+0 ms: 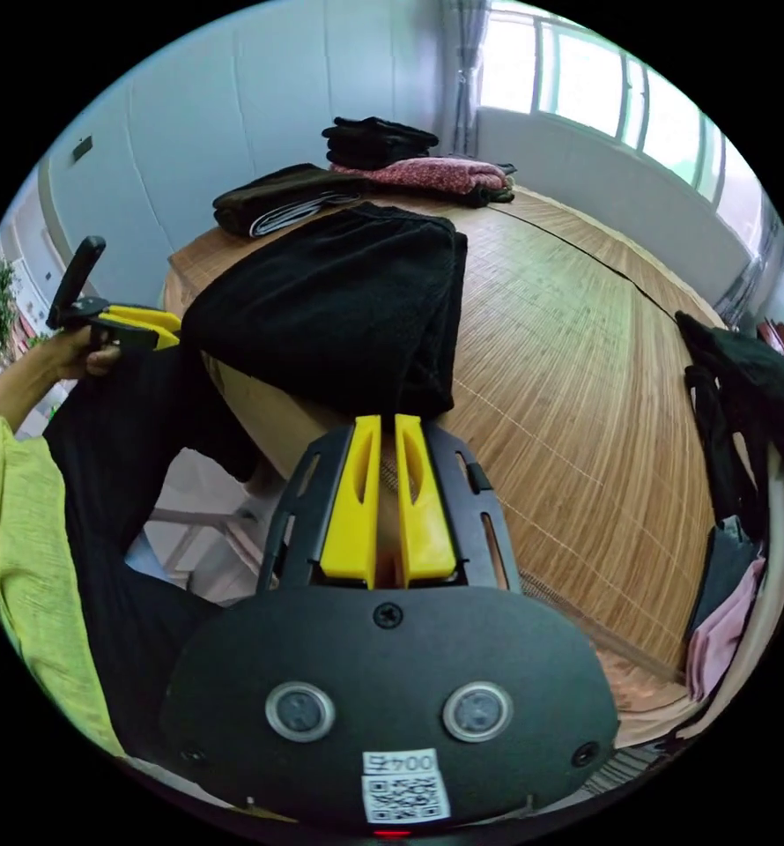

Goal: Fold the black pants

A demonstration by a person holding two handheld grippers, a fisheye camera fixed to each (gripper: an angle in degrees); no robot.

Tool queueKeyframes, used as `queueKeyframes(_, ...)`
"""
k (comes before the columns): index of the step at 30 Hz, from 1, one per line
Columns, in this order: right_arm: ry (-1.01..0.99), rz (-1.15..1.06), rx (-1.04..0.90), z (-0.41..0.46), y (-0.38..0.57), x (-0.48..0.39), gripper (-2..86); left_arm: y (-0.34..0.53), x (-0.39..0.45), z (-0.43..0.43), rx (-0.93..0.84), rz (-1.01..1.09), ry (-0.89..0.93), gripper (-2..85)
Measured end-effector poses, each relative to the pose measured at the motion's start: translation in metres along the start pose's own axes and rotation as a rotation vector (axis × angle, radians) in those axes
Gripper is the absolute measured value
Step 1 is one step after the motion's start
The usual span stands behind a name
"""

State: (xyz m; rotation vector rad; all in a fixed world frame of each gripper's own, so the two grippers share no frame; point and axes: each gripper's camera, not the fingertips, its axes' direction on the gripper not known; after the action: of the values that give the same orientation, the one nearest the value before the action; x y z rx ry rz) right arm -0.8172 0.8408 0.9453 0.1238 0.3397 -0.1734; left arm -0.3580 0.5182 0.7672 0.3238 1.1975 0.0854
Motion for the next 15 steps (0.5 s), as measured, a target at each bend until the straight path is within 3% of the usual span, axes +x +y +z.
queueKeyframes(8,-0.106,0.203,0.063,-0.005,0.016,0.028,5.9,-0.013,-0.019,0.020,-0.058,-0.045,0.040,11.2)
queueKeyframes(10,-0.101,0.263,0.079,-0.007,0.024,0.036,4.8,-0.015,-0.034,0.030,-0.124,-0.128,0.057,7.9)
queueKeyframes(12,-0.116,0.346,0.161,-0.022,0.034,0.037,3.9,-0.012,-0.036,0.019,-0.078,-0.142,0.074,5.7)
queueKeyframes(15,-0.449,0.459,0.287,-0.026,0.051,0.028,6.6,0.000,-0.037,0.001,-0.007,-0.137,0.056,2.5)
